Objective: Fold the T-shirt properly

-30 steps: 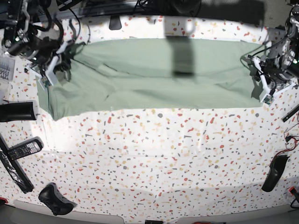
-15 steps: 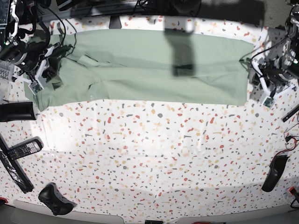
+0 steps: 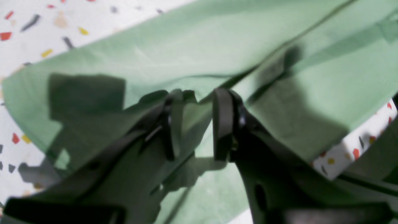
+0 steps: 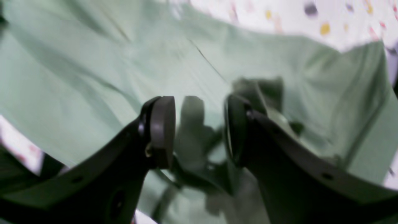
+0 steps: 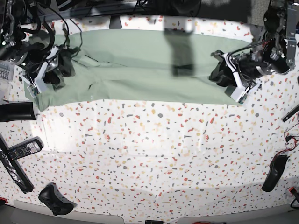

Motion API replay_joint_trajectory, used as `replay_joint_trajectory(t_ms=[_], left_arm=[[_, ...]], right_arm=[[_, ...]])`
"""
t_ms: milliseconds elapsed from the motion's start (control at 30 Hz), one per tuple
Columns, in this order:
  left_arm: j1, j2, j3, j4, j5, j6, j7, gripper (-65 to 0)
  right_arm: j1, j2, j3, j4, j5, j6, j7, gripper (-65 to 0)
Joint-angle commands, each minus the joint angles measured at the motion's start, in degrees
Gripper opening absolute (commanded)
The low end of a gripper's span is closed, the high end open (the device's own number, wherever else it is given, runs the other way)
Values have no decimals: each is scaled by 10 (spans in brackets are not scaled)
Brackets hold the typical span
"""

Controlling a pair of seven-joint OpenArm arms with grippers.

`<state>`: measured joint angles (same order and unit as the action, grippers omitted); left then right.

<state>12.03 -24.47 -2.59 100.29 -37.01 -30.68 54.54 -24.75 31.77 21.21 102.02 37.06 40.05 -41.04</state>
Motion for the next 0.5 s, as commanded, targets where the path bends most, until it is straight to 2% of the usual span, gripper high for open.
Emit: replay_joint_trajectory(t_ms=[0, 100, 300, 367, 467], left_arm=[[-4, -6, -4, 9, -5, -2, 0, -499], [-4, -6, -4, 9, -5, -2, 12, -499], [-4, -6, -4, 9, -6, -2, 9, -499], [-4, -6, -4, 9, -6, -2, 7, -499], [-4, -6, -4, 9, -6, -2, 1, -499]], right_arm=[[8, 11, 5, 9, 21, -1, 15, -381], [29, 11, 5, 9, 44, -1, 14, -381], [109, 1, 5, 7, 47, -1, 2, -383], [137, -13, 5, 3, 47, -1, -31, -383], [174, -40, -3, -13, 44, -1, -126, -383]])
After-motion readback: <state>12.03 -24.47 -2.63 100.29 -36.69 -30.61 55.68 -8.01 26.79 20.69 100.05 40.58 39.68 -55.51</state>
